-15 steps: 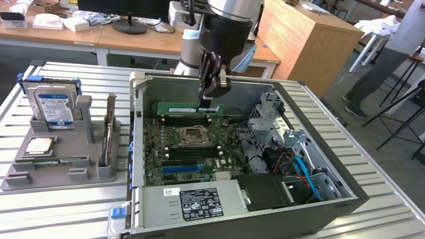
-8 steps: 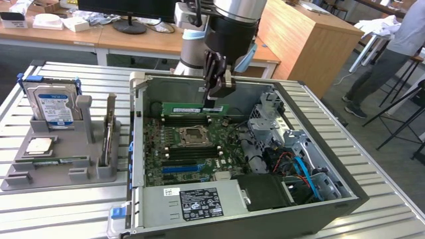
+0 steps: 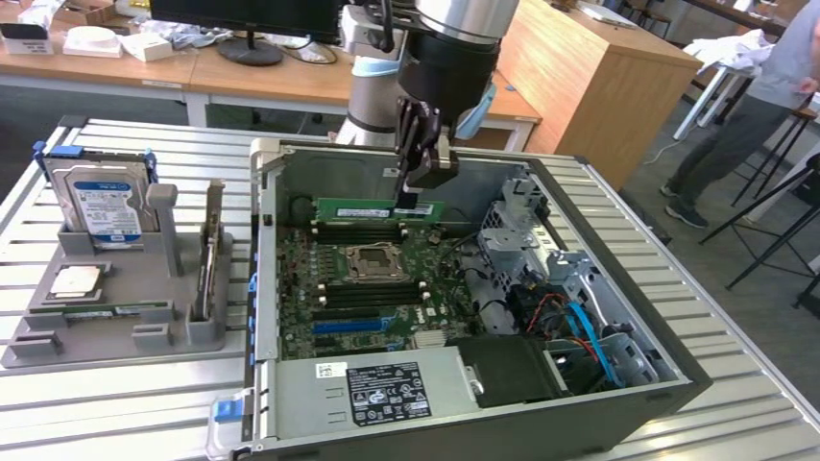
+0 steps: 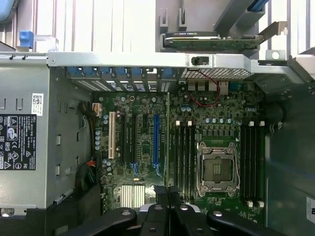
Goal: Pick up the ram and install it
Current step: 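Pick up the ram and move it above insertion slot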
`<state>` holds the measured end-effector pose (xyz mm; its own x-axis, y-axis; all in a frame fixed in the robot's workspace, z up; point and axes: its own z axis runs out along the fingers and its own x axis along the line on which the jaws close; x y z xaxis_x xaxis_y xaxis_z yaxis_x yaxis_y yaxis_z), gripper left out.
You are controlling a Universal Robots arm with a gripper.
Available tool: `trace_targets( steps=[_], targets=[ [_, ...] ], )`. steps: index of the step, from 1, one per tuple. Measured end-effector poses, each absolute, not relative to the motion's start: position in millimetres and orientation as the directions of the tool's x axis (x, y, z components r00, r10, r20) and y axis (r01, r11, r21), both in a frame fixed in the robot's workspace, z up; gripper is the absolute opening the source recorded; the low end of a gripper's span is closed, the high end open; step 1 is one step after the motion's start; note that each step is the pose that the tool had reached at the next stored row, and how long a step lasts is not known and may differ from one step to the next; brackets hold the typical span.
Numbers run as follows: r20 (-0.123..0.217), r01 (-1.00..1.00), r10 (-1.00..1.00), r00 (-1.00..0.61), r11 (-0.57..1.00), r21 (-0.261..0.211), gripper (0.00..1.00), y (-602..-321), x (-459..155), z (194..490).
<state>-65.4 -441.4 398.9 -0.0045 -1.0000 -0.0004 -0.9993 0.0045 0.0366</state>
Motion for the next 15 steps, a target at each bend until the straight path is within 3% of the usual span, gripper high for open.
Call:
trace_targets(
  steps=[15],
  targets=[
    [0.0, -0.999, -1.0, -0.004, 0.004, 0.037, 0.11, -441.5, -49.4, 398.8]
  ],
)
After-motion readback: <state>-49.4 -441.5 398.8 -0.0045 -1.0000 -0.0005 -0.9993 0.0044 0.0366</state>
